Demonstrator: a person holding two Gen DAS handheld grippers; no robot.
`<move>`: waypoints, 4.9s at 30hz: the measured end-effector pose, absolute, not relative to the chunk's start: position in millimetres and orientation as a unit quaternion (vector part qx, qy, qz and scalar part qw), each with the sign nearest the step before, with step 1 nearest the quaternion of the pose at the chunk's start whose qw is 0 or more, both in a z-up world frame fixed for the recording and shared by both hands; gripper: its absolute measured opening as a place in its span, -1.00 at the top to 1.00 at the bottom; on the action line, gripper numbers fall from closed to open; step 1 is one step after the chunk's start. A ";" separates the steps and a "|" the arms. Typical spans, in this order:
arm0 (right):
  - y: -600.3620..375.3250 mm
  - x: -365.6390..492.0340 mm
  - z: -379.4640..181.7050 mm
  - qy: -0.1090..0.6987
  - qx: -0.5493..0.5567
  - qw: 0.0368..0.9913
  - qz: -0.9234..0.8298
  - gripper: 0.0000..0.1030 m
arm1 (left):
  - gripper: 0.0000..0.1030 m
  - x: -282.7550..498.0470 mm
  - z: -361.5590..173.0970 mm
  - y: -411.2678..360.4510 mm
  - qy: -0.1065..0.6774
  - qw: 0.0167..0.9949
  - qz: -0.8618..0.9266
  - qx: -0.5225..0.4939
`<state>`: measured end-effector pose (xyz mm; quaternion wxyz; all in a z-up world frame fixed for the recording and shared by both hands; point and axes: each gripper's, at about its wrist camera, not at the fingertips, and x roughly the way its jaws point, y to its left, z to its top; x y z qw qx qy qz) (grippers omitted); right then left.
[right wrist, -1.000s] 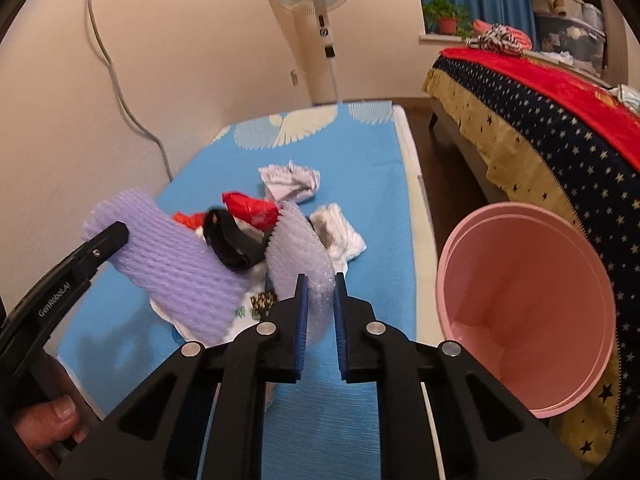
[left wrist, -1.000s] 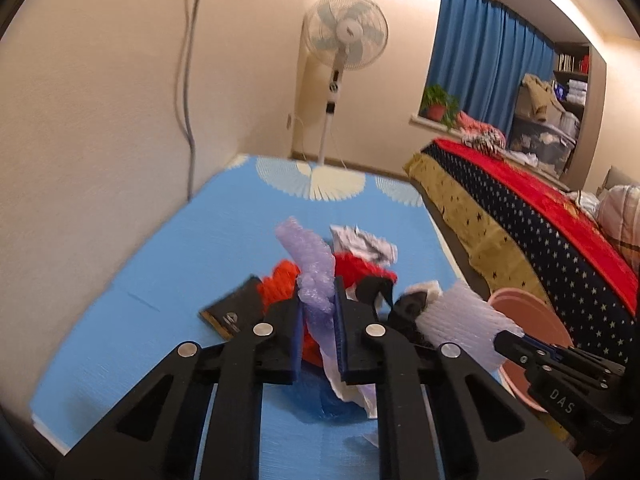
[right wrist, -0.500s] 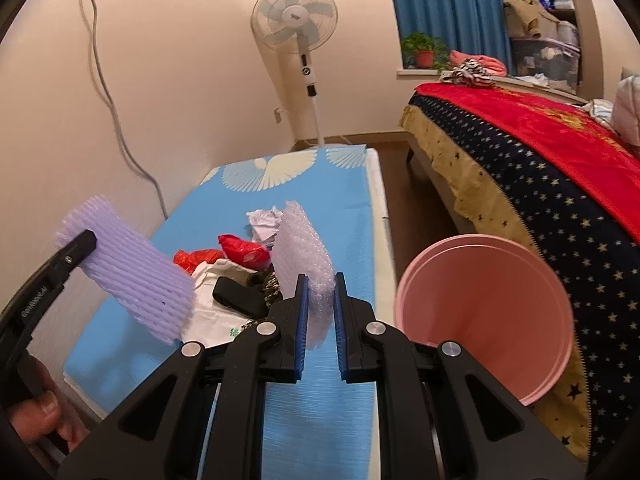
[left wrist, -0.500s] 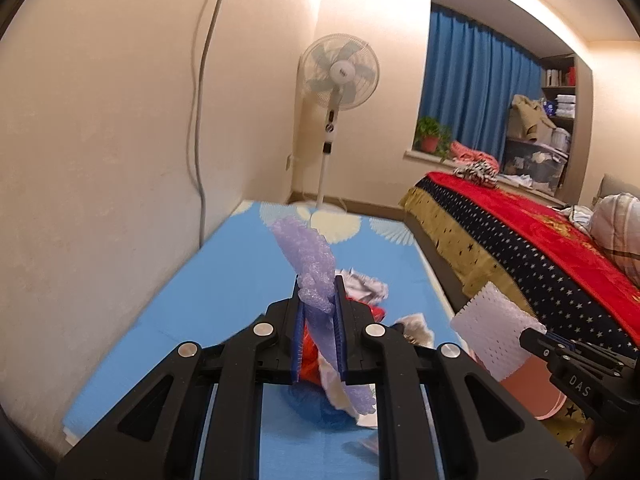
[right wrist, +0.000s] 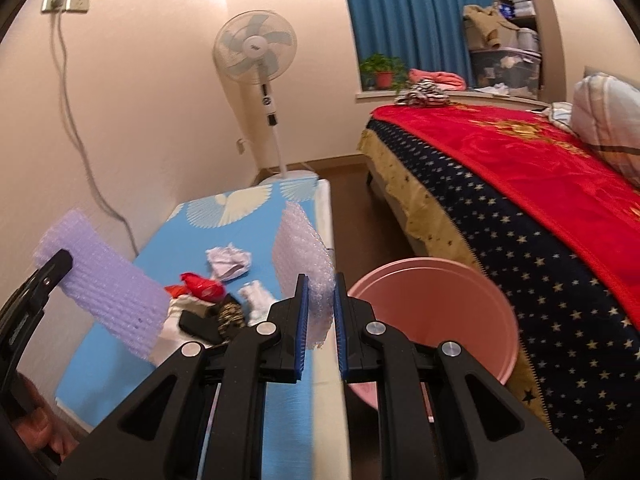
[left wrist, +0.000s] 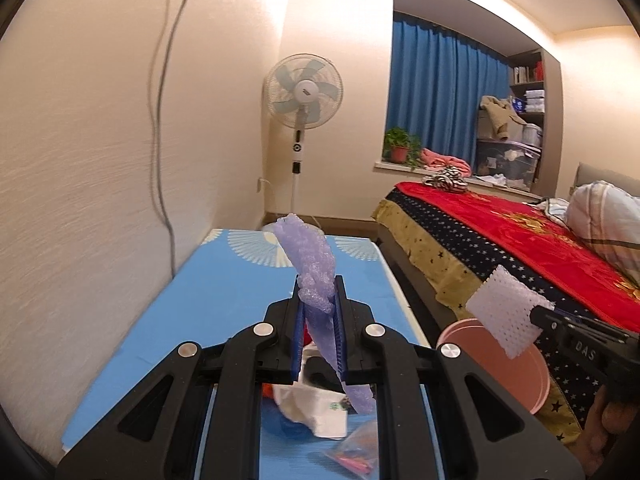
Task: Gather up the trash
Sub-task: 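Carry both mesh sleeves over the pink bin with both grippers, then open the right gripper over the pink bin while the left gripper opens too, then grasp the clear plastic bag with the right gripper while the left grasps a white tissue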
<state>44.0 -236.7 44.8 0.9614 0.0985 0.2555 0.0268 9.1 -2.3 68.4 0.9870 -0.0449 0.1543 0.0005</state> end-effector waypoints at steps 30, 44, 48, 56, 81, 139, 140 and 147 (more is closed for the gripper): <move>-310.3 58.8 17.9 0.276 0.131 0.947 -0.095 0.75 | 0.75 59.5 52.2 -84.1 0.193 0.973 -0.118 -0.040; -324.5 71.8 -1.0 0.295 0.143 0.937 -0.120 0.75 | 0.75 89.6 27.9 -113.6 0.206 0.964 -0.161 -0.040; -327.6 75.1 -4.0 0.301 0.142 0.935 -0.123 0.75 | 0.75 102.0 13.5 -122.9 0.219 0.960 -0.168 -0.042; -332.5 83.1 -12.4 0.313 0.143 0.929 -0.134 0.75 | 0.75 114.1 -7.3 -140.4 0.241 0.951 -0.189 -0.036; -296.4 77.8 -11.6 0.308 0.152 0.936 -0.073 0.11 | 0.03 88.0 2.9 -98.5 0.244 0.953 -0.175 -0.033; -158.4 85.3 -47.8 0.383 0.106 0.898 0.190 0.73 | 0.87 66.3 -43.7 34.7 0.325 0.937 -0.014 -0.128; -158.0 85.3 -46.8 0.382 0.105 0.898 0.190 0.73 | 0.88 63.7 -39.3 34.2 0.319 0.940 -0.015 -0.123; -161.9 76.7 -34.2 0.361 0.104 0.910 0.176 0.73 | 0.89 43.2 -10.3 32.6 0.278 0.957 -0.003 -0.088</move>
